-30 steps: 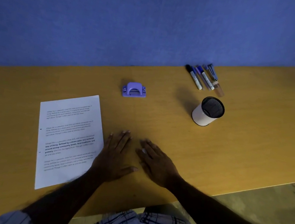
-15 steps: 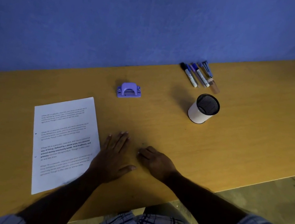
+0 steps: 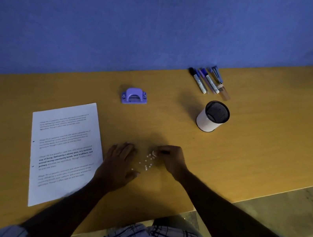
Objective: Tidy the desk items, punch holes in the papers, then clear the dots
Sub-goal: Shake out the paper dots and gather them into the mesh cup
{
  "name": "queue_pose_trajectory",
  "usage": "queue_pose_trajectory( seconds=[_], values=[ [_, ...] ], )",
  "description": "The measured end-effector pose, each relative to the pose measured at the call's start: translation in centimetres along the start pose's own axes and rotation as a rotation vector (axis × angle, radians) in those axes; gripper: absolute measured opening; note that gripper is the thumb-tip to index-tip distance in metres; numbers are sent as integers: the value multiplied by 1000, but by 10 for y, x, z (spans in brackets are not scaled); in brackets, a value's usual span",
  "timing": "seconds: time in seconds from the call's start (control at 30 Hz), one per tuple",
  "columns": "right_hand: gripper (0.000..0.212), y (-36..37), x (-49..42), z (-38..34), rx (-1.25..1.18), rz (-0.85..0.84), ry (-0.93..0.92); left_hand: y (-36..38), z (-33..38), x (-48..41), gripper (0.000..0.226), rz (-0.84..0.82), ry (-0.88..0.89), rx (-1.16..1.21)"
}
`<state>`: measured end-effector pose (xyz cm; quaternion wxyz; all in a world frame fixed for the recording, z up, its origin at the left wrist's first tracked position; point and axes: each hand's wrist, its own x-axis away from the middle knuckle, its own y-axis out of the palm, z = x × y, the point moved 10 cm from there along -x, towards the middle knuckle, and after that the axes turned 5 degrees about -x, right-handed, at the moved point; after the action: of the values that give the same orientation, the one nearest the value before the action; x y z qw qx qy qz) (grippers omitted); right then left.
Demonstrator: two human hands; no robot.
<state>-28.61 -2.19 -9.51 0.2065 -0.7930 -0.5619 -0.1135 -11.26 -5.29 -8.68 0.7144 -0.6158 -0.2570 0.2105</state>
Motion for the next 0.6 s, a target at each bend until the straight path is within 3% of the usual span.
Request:
queue_pose_trajectory(
  seconds=[0.1, 0.23, 0.47, 0.6],
  values=[
    [15, 4, 8, 22, -645, -46, 279, 5, -1, -1, 67, -4, -48, 78],
    [21, 6, 18, 15, -1120, -112, 405, 8, -2, -4, 71, -15, -67, 101],
    [23, -57, 0, -36, -1377, -85, 281, -19, 18, -35, 67, 116, 24, 149],
    [20, -121, -24, -58, -1322, 18, 162, -33, 32, -59, 60, 193, 67, 110]
  ],
)
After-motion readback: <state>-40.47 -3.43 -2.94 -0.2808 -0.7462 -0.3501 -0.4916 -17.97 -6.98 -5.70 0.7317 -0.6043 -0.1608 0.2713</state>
